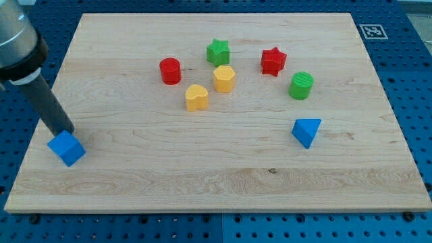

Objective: Push the red circle slightly down

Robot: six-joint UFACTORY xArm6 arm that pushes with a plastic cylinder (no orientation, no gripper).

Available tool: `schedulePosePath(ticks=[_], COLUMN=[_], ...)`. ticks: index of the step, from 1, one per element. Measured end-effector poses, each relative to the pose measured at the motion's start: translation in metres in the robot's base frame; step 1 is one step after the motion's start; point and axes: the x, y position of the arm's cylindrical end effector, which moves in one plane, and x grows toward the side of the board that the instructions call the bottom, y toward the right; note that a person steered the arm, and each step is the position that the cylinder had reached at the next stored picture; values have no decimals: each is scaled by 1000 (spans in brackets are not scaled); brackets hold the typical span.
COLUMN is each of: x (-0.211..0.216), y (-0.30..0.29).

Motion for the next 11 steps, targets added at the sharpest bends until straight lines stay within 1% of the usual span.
schedulePosePath(ticks=[1,3,4,5,6,7,8,11], x=[10,37,2,-81,-148,-167,-167,-101], y=[17,12,10,10,20,95,152,165])
